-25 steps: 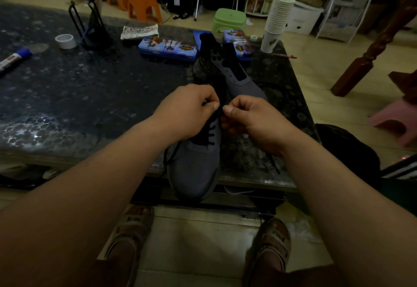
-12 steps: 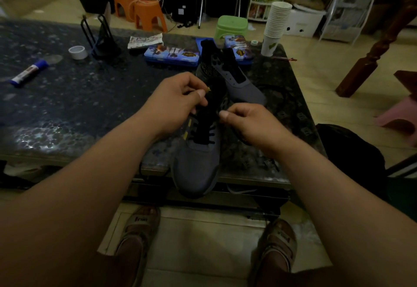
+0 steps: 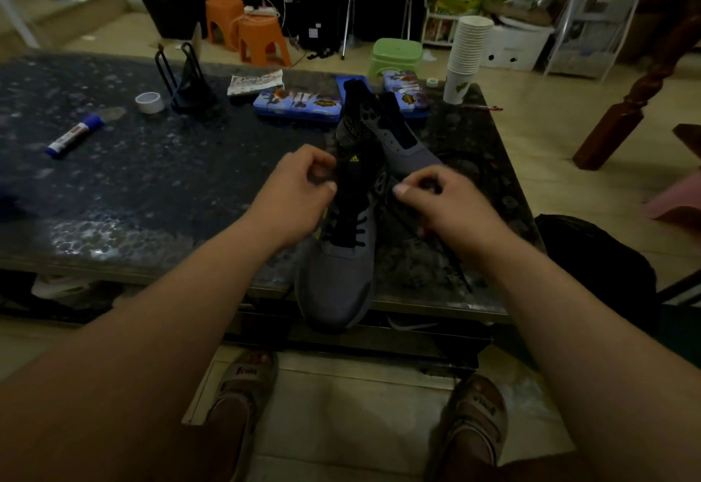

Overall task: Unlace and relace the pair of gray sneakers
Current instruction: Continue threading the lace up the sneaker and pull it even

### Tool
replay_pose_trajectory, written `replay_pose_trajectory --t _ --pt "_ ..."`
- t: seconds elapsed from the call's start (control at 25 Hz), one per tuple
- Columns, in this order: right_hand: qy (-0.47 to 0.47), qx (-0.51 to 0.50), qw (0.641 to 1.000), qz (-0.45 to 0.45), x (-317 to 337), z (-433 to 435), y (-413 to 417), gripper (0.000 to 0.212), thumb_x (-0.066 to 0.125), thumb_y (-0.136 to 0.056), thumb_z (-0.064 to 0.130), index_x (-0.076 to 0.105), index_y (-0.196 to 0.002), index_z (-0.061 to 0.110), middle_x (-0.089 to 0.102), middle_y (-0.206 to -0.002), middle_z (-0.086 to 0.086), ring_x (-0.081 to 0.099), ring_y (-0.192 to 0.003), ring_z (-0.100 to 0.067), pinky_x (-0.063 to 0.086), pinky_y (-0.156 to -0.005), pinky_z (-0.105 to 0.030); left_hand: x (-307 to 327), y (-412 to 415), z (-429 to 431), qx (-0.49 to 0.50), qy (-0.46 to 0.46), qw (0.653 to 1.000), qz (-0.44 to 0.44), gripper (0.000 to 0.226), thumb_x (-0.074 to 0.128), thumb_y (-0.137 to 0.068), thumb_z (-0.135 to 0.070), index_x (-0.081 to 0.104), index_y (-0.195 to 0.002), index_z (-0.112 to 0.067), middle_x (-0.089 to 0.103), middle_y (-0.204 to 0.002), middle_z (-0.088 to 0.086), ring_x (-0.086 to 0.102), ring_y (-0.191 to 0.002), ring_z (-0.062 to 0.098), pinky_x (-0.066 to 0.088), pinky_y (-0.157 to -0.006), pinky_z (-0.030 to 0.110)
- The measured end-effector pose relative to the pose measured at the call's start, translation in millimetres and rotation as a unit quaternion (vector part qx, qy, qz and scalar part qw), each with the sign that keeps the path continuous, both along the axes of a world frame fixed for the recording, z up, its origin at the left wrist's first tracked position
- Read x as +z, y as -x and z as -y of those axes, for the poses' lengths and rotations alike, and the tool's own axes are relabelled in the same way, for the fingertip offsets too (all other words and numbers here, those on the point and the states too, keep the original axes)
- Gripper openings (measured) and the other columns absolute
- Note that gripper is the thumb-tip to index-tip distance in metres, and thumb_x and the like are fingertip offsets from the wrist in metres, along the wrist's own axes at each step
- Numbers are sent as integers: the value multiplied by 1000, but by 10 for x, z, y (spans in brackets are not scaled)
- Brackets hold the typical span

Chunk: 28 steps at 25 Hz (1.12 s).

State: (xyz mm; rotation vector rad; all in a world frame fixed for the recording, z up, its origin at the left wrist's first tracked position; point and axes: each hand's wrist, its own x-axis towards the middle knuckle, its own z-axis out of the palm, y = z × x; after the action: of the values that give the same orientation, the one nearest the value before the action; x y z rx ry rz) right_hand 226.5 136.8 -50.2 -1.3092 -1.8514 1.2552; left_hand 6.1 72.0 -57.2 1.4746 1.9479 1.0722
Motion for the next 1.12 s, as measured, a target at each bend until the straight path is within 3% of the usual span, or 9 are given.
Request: replay_pose_trajectory --t 0.04,0.12,0.32,0.52,0.68,0.8,0.92,1.04,1.12 --pt "-35 45 996 71 -38 32 46 20 70 -98 35 70 -102 16 63 -79 3 58 -65 -8 51 -57 -28 -24 7 39 -13 21 999 -27 37 70 -96 -22 55 -129 -29 61 -117 2 65 -100 15 56 -91 35" --pt "-39 73 993 87 -105 29 131 21 69 -98 36 73 -96 15 62 -69 6 56 -61 -9 48 -59 -29 -31 -6 96 -34 69 997 -28 44 72 -96 -28 49 -134 -28 60 -113 -3 64 -96 12 52 -79 26" --pt "80 -102 990 -61 -201 -220 42 15 62 -93 24 65 -80 16 52 -58 1 51 -52 -15 46 -70 -41 -54 -29 66 -26 79 994 -67 17 65 -101 -33 58 -107 -18 64 -95 2 60 -81 15 45 -62 27" --pt "112 -128 976 -137 -227 -240 11 24 57 -94 17 58 -70 15 44 -49 4 43 -50 -16 46 -69 -40 -19 17 43 0 63 998 -6 19 57 -104 -24 60 -93 -9 71 -88 12 66 -79 29 54 -70 43" --pt "91 -141 975 -149 -221 -275 27 25 57 -93 16 55 -69 15 44 -51 4 43 -51 -16 46 -69 -39 18 26 53 17 58 998 -29 17 55 -100 -16 61 -90 -5 69 -83 1 55 -64 13 41 -54 27" --pt "80 -161 971 -158 -208 -330 27 21 58 -94 17 57 -72 16 49 -56 4 46 -53 -14 49 -71 -38 8 22 55 3 57 998 -30 16 56 -99 -16 61 -89 -5 72 -91 6 60 -73 19 43 -59 30" --pt "76 -179 966 -169 -241 -366 39 22 58 -96 16 58 -74 16 47 -49 9 46 -53 -13 50 -72 -39 -28 -15 67 -24 56 998 -23 16 56 -99 -15 60 -86 -6 73 -90 4 57 -67 15 41 -56 26" --pt "77 -144 972 -167 -237 -342 39 18 60 -102 21 64 -87 12 45 -53 6 45 -53 -11 50 -65 -33 -93 -51 53 -50 58 997 16 18 56 -102 -20 61 -90 -8 73 -86 -2 66 -76 13 53 -72 33" --pt "93 -51 987 -122 -216 -284 12 18 62 -103 25 67 -95 10 46 -59 5 45 -55 -10 48 -60 -27 -116 -51 19 -68 53 996 24 20 58 -104 -27 58 -91 -12 73 -88 1 70 -87 19 56 -83 41"
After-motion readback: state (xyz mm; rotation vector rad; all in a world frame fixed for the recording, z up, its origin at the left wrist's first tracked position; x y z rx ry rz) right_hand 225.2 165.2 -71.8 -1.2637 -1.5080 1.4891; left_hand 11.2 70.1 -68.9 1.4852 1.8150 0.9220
